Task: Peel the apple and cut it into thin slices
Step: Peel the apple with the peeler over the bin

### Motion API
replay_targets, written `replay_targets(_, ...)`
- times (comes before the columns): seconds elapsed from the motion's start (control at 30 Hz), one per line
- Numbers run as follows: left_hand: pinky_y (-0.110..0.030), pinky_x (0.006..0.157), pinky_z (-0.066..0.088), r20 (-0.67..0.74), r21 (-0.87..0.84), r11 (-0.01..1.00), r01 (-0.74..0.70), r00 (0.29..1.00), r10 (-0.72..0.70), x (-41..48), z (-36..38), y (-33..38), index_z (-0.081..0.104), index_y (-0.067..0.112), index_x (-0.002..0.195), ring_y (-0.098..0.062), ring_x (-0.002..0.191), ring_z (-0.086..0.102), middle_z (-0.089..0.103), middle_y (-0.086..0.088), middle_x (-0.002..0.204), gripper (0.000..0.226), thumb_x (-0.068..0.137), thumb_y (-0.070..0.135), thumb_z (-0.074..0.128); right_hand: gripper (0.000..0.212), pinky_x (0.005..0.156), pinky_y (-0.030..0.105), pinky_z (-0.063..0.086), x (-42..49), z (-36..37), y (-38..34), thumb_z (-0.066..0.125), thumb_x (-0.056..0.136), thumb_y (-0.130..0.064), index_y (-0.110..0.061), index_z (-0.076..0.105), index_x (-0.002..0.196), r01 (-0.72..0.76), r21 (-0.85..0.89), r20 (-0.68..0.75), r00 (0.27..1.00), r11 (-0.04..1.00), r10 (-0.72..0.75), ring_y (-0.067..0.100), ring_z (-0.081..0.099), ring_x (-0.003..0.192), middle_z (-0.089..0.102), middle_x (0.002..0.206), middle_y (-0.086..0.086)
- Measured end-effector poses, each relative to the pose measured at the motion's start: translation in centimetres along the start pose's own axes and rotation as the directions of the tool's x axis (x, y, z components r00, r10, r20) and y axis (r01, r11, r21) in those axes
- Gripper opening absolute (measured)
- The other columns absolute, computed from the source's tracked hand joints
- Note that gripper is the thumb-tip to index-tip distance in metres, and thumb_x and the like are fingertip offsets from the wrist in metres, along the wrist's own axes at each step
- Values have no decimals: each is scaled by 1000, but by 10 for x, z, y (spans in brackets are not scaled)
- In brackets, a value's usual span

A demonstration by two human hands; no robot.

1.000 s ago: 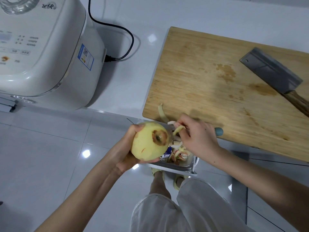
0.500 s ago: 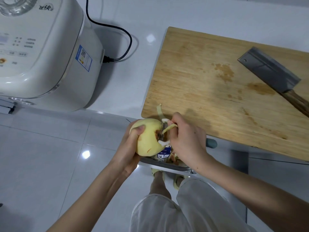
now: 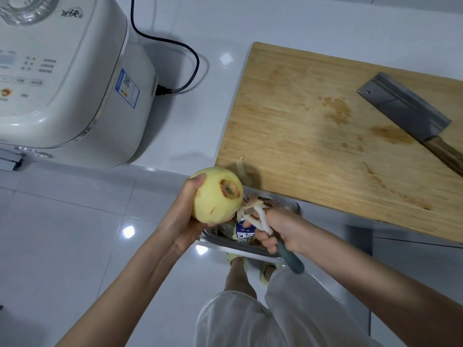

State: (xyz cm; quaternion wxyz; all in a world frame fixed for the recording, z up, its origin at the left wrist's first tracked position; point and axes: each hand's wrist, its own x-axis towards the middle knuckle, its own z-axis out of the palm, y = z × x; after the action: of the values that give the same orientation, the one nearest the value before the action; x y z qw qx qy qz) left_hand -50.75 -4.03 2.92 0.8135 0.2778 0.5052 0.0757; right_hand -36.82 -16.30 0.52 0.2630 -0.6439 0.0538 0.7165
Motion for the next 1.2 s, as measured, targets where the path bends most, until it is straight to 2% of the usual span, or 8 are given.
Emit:
replay_targets(0.1,-61,94,44,10,21,1000,11,1000,-11,1,-4,3,61,16,116,-37,100,66,70,-16,107,48,78,44,56,37,36,16,24,24,-7,5,29,96,-37,-14,54,81,-219,72,137,968,973,208,10,27,31,37,44,1)
replay_targets(0.2,-55,83,53,5,52,999,4,1000,-4,1,-7,8,60,18,116,-33,93,69,71,-14,104,42,83,43,54,26,34,17,26,33,-7,9,35,97,-30,-14,51,111,-107,-397,-183,983,912,36,9,34,31,53,57,6)
replay_targets(0.37,-50,69,56,-79,138,990,-17,997,28,7,-11,15,51,21,129,-38,104,63,59,-17,124,63,73,47,65,31,60,26,45,21,-11,10,43,90,-8,-14,59,115,-192,-977,-212,827,94,-521,16,58,73,64,93,3)
replay_targets(0.53,-51,69,56,-96,204,977,-62,992,83,8,-12,20,52,26,123,-35,105,62,59,-12,123,63,66,49,67,43,40,22,42,-3,-21,-21,43,96,-20,-30,40,137,309,-894,-69,620,324,-782,5,50,48,63,98,-5)
replay_targets(0.67,-52,72,57,-91,246,966,-80,990,105,8,-11,26,55,25,120,-32,101,65,63,-11,118,59,68,48,71,74,57,35,57,13,-27,-62,49,91,-14,-47,9,144,374,-865,53,730,334,-681,18,62,59,35,148,-8)
replay_targets(0.83,-41,65,57,-90,282,955,-97,988,127,7,-12,35,54,22,124,-29,101,64,62,-9,119,66,65,48,71,70,43,23,44,16,-17,-48,49,89,-13,-38,16,146,214,-970,113,816,114,-568,9,49,46,66,81,-1)
replay_targets(1.0,-34,63,56,-72,362,919,-155,979,193,9,-7,42,54,22,122,-20,99,63,61,-3,117,67,64,44,78,62,52,22,39,6,-28,-18,42,91,-11,-48,30,139,243,-960,279,805,-138,-523,2,39,49,65,88,-4)
replay_targets(1.2,-36,70,56,19,446,860,-248,963,267,15,14,52,55,29,113,-17,102,61,61,4,113,57,60,42,74,46,51,21,45,-4,-28,-19,47,97,-27,-41,34,139,492,-731,208,821,473,-532,2,53,45,57,79,-21)
